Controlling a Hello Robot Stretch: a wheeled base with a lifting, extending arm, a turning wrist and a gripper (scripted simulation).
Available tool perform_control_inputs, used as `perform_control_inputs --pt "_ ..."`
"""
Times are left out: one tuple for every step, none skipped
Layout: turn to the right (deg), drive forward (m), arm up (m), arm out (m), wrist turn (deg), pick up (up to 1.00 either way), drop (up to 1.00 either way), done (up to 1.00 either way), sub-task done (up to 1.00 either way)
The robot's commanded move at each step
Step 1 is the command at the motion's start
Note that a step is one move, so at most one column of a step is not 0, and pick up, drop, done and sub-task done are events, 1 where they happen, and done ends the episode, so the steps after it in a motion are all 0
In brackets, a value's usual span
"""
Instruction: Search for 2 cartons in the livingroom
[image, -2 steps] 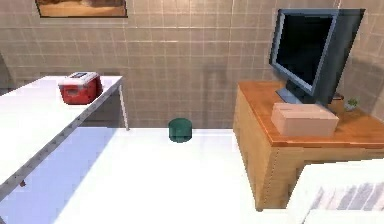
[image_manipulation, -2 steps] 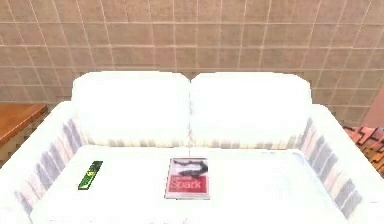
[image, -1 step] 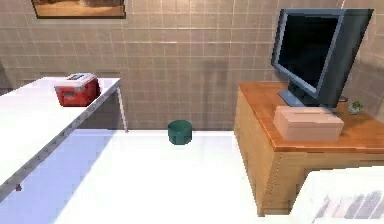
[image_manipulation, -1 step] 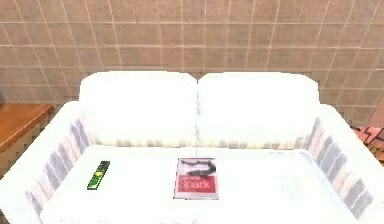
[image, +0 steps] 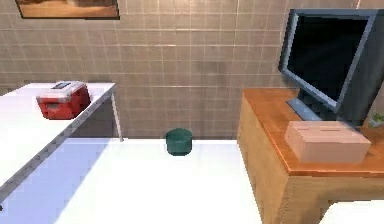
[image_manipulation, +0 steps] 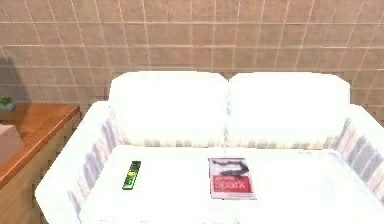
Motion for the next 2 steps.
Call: perform_control_inputs --pt "-12.0 0.0 0.0 0.0 0.0 0.0 0.0 0.0 0.0" --pt "0.0 0.6 0.0 0.0 0.0 0.0 0.0 0.0 0.0"
